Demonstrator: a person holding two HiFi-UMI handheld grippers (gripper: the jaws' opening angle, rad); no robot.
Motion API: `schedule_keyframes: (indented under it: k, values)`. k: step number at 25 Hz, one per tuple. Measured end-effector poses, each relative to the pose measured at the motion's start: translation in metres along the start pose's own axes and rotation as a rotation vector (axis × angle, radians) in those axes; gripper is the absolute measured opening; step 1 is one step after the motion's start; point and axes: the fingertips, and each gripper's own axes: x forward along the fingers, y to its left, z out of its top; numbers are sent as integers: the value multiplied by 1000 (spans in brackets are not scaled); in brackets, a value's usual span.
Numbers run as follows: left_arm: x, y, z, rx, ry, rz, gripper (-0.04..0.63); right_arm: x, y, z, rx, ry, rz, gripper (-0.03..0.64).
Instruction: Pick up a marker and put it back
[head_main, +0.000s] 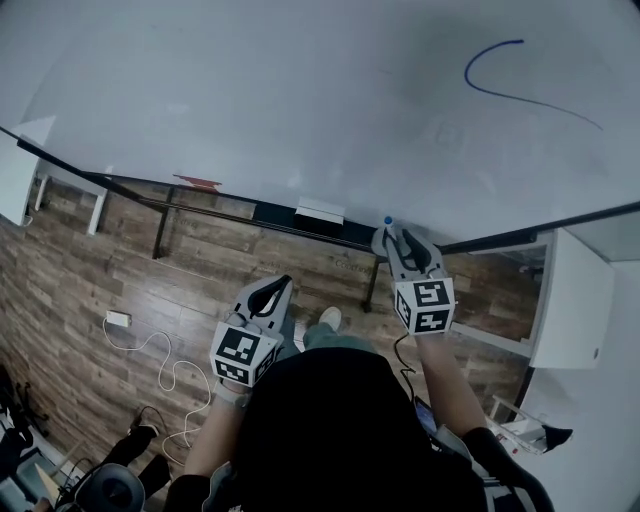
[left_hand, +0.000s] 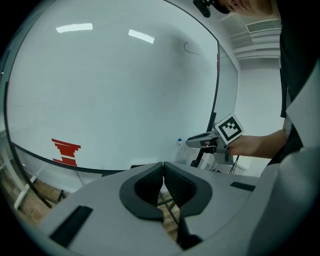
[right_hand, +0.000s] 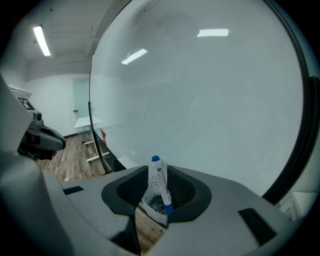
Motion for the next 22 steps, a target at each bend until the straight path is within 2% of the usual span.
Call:
schedule_keyframes:
  k: [9,15,22]
  values:
    - [29,-17,23,72,0,-138,23,-41,-12,-4,70,-39,-95,125]
    - [53,-42,40,134,0,-260,23,-76,-18,-17,121,-58,-165,115]
    - [73,-74,43,189,9,-405,23,-118,-28,-37,201,-86,-283,84]
